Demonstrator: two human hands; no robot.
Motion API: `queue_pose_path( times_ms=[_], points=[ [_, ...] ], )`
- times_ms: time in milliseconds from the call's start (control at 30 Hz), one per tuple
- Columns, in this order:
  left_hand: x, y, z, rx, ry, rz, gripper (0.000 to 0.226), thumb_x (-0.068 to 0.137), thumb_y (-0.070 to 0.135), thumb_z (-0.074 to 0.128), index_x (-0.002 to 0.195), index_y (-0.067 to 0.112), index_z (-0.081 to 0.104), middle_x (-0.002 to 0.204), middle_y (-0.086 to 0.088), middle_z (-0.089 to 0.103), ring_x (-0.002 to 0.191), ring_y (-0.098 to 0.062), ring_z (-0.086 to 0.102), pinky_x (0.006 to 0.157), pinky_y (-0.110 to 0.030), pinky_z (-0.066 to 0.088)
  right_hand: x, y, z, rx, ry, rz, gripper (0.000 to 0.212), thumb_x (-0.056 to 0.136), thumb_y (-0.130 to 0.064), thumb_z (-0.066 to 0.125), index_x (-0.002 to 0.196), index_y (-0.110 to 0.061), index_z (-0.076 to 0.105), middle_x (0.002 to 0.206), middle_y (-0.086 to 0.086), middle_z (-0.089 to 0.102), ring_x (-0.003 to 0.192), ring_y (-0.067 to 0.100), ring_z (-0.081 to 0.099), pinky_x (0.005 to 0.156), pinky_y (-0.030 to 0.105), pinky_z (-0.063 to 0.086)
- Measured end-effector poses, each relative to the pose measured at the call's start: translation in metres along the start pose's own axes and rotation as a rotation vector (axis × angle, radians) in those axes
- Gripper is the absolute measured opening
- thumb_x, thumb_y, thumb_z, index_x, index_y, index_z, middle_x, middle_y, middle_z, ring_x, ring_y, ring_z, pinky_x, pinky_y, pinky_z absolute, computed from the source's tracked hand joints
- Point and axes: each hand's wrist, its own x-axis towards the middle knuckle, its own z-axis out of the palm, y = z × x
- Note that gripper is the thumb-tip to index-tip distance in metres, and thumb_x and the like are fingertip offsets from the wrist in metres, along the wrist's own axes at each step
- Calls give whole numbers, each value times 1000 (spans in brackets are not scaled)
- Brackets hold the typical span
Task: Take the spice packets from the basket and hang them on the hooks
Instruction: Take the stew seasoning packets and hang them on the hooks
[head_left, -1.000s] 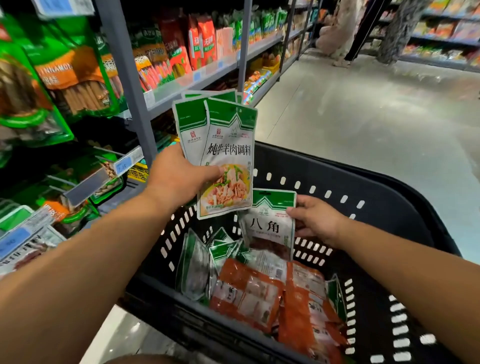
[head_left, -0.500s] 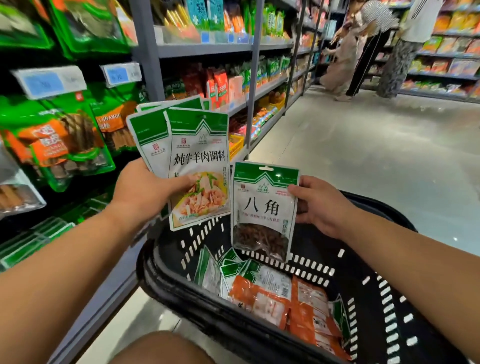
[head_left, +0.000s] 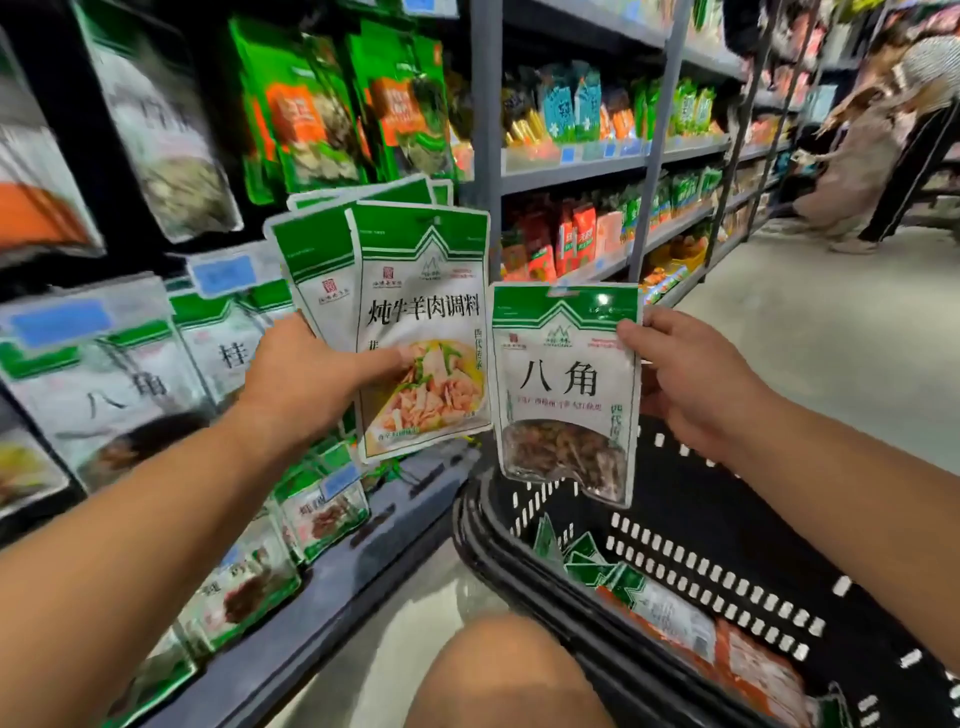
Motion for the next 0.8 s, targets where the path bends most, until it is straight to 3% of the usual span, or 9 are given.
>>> queue_pose_path(
  times_ms=[167, 267, 333, 367, 433, 500, 600, 700, 800],
  points=[
    [-23, 3, -77, 115, 186, -33, 62, 63, 50, 92, 65, 6, 47, 55, -9, 47, 37, -10, 34, 39, -22, 25, -1, -22, 64, 30, -118, -82, 18, 107, -23, 51, 105, -14, 66, 91, 5, 78, 75, 17, 72, 62, 35, 56],
    [-38, 1, -126, 122, 242, -26, 69, 54, 59, 92, 72, 1, 59, 65, -15, 60, 51, -12, 48, 51, -24, 40, -3, -33, 102, 26, -200, -136, 23, 108, -25, 51, 111, -5, 62, 96, 11, 75, 71, 17, 70, 63, 35, 50],
    [-52, 3, -154, 121, 299, 2, 94, 38, 75, 90, 90, -1, 71, 82, -20, 73, 66, -15, 58, 67, -37, 54, -6, -40, 128, 45, -258, -157, 22, 108, -25, 51, 106, -6, 62, 95, 8, 76, 74, 19, 72, 63, 36, 52],
    [-58, 5, -169, 127, 327, 10, 105, 34, 78, 89, 94, -6, 71, 83, -19, 74, 68, -15, 59, 70, -39, 52, -8, -44, 140, 62, -287, -159, 21, 107, -26, 51, 102, -9, 63, 94, 7, 77, 76, 20, 73, 61, 34, 52],
    [-72, 9, -194, 135, 388, 28, 98, 41, 69, 92, 93, -11, 68, 77, -10, 72, 65, -13, 56, 68, -35, 46, -14, -51, 164, 92, -351, -165, 24, 107, -28, 52, 101, -7, 60, 98, 11, 75, 85, 28, 73, 59, 35, 54],
    [-85, 13, -214, 110, 432, 42, 80, 48, 57, 95, 90, -6, 70, 81, -10, 76, 69, -15, 61, 73, -37, 50, -21, -58, 187, 113, -403, -173, 32, 107, -29, 53, 107, 3, 53, 106, 22, 71, 93, 35, 71, 69, 47, 55],
    [-103, 19, -243, 115, 499, 34, 73, 49, 51, 94, 90, -4, 70, 82, -5, 74, 69, -17, 65, 75, -42, 56, -31, -70, 216, 174, -459, -162, 23, 107, -28, 52, 99, -6, 53, 101, 20, 71, 84, 30, 73, 72, 50, 58],
    [-117, 27, -264, 136, 574, 31, 95, 38, 72, 93, 81, -8, 65, 74, -9, 59, 64, -19, 55, 58, -39, 49, -39, -81, 242, 259, -496, -164, 22, 107, -27, 52, 92, -12, 56, 98, 16, 73, 85, 34, 72, 74, 56, 59],
    [-127, 33, -278, 164, 627, 66, 67, 54, 54, 94, 65, 0, 56, 53, 6, 49, 42, -7, 42, 41, -18, 35, -46, -95, 262, 364, -523, -183, 23, 108, -25, 50, 88, -19, 59, 91, 9, 75, 79, 26, 73, 74, 50, 62]
  ],
)
